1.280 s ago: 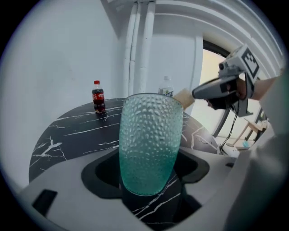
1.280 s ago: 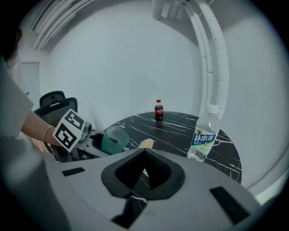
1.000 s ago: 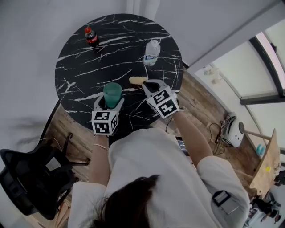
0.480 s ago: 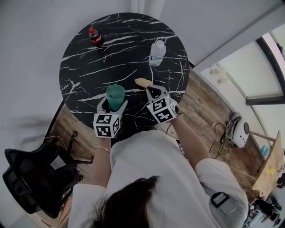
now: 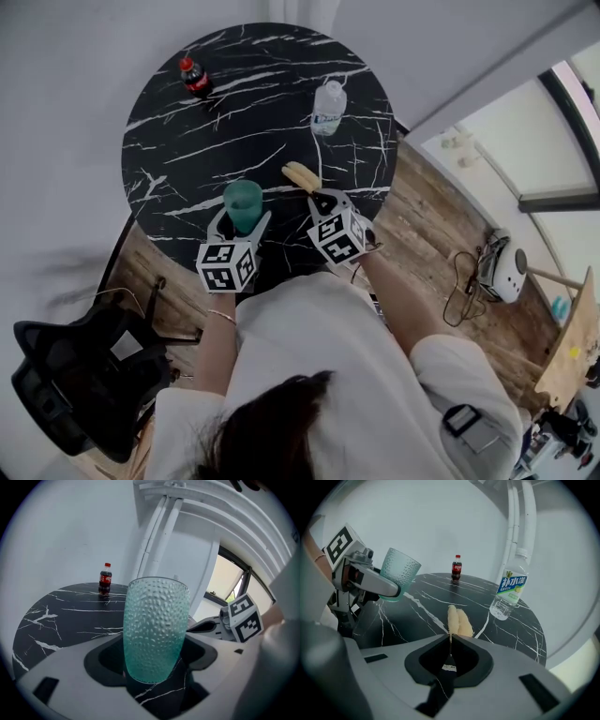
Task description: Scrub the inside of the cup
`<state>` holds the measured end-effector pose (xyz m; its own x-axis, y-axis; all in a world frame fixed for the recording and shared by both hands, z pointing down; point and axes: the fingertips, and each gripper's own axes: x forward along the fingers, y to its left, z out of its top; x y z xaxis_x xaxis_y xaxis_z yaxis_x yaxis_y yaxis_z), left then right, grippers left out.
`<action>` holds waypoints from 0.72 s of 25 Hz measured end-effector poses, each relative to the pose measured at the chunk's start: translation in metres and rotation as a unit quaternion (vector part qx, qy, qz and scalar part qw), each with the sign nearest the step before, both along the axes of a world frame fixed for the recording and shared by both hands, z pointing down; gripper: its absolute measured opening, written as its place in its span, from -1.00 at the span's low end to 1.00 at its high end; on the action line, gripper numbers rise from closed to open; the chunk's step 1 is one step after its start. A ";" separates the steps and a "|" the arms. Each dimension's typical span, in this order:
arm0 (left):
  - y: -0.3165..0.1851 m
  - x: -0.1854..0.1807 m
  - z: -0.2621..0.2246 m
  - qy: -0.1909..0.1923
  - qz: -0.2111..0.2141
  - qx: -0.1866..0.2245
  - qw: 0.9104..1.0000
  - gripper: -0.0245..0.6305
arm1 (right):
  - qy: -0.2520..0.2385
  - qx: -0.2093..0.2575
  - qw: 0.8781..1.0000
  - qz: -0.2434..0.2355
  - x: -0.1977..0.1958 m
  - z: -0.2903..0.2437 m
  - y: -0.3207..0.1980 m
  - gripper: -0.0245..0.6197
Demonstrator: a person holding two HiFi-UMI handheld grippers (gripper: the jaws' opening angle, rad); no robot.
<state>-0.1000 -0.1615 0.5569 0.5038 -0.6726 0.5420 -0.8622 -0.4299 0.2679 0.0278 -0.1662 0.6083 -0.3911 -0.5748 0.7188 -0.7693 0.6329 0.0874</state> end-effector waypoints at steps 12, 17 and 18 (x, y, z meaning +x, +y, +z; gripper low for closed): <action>-0.005 -0.002 -0.001 0.015 0.001 0.000 1.000 0.12 | -0.072 -0.057 0.996 0.020 -0.011 -0.005 0.009 -0.79; -0.006 0.002 -0.001 0.021 0.005 0.003 1.000 0.12 | -0.116 -0.035 0.991 0.054 -0.009 -0.026 0.008 -0.50; -0.006 0.003 -0.001 0.021 0.008 0.004 1.000 0.12 | -0.122 -0.028 0.990 0.062 -0.007 -0.029 0.007 -0.50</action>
